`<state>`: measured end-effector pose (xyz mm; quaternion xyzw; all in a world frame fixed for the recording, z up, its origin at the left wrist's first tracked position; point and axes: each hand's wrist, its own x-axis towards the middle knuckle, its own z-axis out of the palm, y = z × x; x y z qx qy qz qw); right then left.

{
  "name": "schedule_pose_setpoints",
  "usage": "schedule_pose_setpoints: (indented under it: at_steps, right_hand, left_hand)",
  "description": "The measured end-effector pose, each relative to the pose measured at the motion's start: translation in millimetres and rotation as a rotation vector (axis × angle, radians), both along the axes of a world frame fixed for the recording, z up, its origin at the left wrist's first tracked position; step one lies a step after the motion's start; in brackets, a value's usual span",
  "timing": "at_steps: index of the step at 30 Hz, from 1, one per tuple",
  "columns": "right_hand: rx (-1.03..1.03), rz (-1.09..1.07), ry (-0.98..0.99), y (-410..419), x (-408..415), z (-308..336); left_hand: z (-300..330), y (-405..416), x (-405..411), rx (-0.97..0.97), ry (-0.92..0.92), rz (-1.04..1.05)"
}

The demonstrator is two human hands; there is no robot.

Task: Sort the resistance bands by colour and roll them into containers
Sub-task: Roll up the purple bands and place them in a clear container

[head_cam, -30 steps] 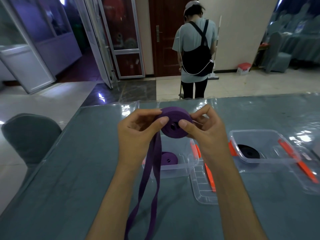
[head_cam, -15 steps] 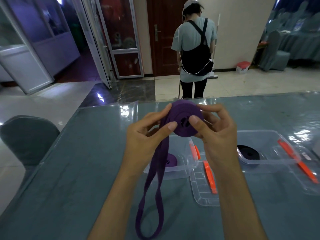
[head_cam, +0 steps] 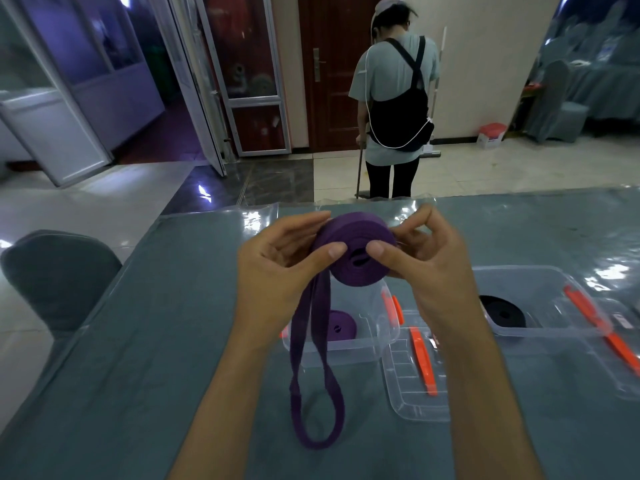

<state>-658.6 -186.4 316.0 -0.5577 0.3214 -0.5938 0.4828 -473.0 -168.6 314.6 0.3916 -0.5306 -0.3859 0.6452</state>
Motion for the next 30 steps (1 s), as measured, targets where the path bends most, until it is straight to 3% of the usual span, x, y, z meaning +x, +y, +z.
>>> schedule_pose_setpoints:
  at_steps: [5,9,11,17,21,26,30]
  right_hand:
    - [-0.136,-0.076,-0.011,-1,6,-1]
    - [-0.021,0.016,0.034,-7,2,-3]
    - [-0.029,0.008,0.052,-7,1,-2]
    - [0.018,-0.041,-0.214,-10,14,-12]
    - [0.045,-0.001,-0.077,-13,6,-14]
    - [-0.076,-0.057,-0.009,-8,12,-13]
    - [-0.016,0.150,0.115,-7,6,-11]
  left_hand:
    - [2,-7,2,0.135,-0.088,-0.129]
    - [-1,-12,7,0.061,-0.203,-0.034]
    - [-6,-10,2,0.073,-0.167,-0.038]
    - [-4,-7,3,0.057,-0.065,-0.009]
    - [-5,-5,6,-0.007,-0.043,0.072]
    - [-5,-7,12,-0.006,-0.094,0.003]
    - [-2,-5,19,-0.105,-0.167,0.023]
